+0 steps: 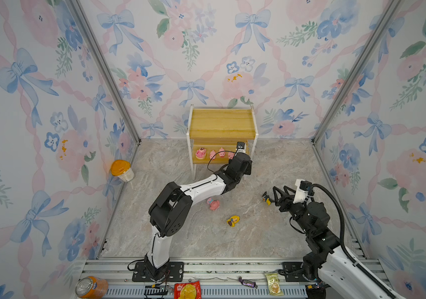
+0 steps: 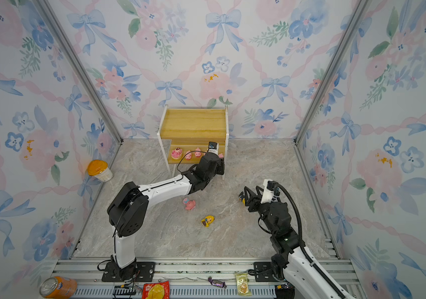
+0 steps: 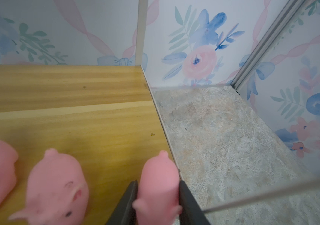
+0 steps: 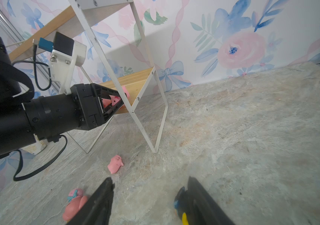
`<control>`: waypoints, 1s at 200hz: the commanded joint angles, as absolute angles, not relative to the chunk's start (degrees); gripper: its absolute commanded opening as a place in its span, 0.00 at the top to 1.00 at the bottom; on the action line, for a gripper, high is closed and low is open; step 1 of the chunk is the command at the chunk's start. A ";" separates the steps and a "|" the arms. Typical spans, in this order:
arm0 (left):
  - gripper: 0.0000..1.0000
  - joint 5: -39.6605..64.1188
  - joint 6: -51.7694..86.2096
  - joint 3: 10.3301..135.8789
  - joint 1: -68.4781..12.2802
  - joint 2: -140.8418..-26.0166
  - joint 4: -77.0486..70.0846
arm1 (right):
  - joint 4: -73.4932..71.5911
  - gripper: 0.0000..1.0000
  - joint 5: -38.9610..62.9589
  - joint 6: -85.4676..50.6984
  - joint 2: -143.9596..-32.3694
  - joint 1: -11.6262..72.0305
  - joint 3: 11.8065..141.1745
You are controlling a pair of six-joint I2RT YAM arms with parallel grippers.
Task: Organize plastic toys on shelves
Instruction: Place the plastic toy on the shelf.
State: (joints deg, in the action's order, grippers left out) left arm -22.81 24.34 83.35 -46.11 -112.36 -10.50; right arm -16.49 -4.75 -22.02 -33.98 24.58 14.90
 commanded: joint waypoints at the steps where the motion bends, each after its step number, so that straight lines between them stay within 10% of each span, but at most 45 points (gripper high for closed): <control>1: 0.65 -24.73 25.13 85.37 -46.41 -114.04 -9.46 | -16.44 0.37 -5.22 -22.12 -33.79 25.10 14.20; 200: 0.48 -25.83 25.52 88.51 -46.14 -112.87 -7.73 | -17.18 0.37 -4.78 -22.41 -34.72 25.27 14.26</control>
State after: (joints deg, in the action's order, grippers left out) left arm -26.28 24.75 87.66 -46.09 -115.15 -8.36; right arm -16.53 -4.73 -22.04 -34.61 24.64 14.90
